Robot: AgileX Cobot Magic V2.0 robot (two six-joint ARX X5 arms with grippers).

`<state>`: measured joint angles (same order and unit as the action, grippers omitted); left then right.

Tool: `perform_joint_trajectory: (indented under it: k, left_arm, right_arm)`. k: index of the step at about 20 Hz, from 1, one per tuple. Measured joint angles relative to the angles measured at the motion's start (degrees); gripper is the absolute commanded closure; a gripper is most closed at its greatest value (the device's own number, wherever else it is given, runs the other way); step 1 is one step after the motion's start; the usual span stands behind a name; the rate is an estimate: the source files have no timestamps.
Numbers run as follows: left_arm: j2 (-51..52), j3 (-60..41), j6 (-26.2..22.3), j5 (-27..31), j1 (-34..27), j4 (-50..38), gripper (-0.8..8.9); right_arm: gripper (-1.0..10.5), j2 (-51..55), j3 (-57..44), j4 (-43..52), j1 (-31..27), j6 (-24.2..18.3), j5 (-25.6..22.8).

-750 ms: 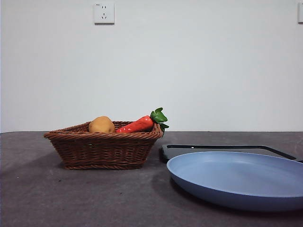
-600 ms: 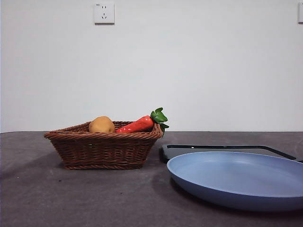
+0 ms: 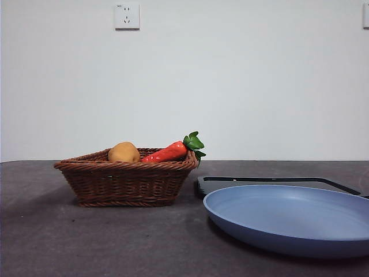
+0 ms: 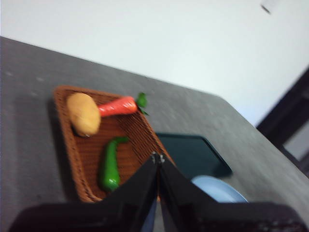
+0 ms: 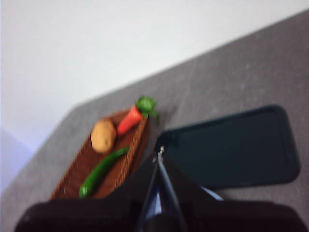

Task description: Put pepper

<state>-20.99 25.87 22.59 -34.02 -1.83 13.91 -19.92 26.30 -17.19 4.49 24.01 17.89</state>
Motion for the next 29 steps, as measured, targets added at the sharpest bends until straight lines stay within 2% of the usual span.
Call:
perform_joint_trajectory:
  k: [6, 13, 15, 18, 19, 21, 22, 23, 29]
  left_arm:
    - [-8.8, 9.5, -8.9, -5.9, 0.0, 11.5, 8.07]
    - [-15.7, 17.8, -24.0, -6.2, 1.3, 30.8, 8.07]
    - [-16.0, 18.3, -26.6, -6.2, 2.1, 33.0, 8.07]
    - [-16.0, 18.3, -27.7, -6.2, 2.2, 33.0, 7.90]
    - [-16.0, 18.3, -27.7, -6.2, 2.2, 33.0, 7.19]
    - [-16.0, 18.3, -27.7, -6.2, 2.2, 32.9, 5.08]
    - [-16.0, 18.3, -27.7, -6.2, 2.2, 32.8, 4.68]
    - [-16.0, 18.3, -27.7, -6.2, 2.2, 32.6, 4.65]
    - [-16.0, 18.3, -27.7, -6.3, 2.2, 31.5, 4.65]
  right_arm:
    - [9.4, -9.9, 14.0, -17.5, 0.0, -10.3, 1.6]
    - [9.4, -19.8, 28.4, -40.4, 0.0, -25.5, 1.6]
    - [9.4, -21.4, 29.9, -45.2, 0.0, -28.5, 1.6]
    - [9.3, -22.2, 29.9, -45.8, 0.0, -30.0, 1.6]
    - [9.0, -22.2, 29.9, -45.8, 0.0, -30.1, 1.6]
    - [7.4, -22.2, 29.9, -45.3, 0.0, -30.3, 1.6]
    - [6.6, -22.3, 29.9, -45.1, 0.0, -30.3, 1.6]
    - [6.2, -22.5, 29.9, -45.0, 0.0, -30.0, 1.6]
    - [6.2, -27.7, 29.9, -44.7, 0.0, -29.4, 1.6]
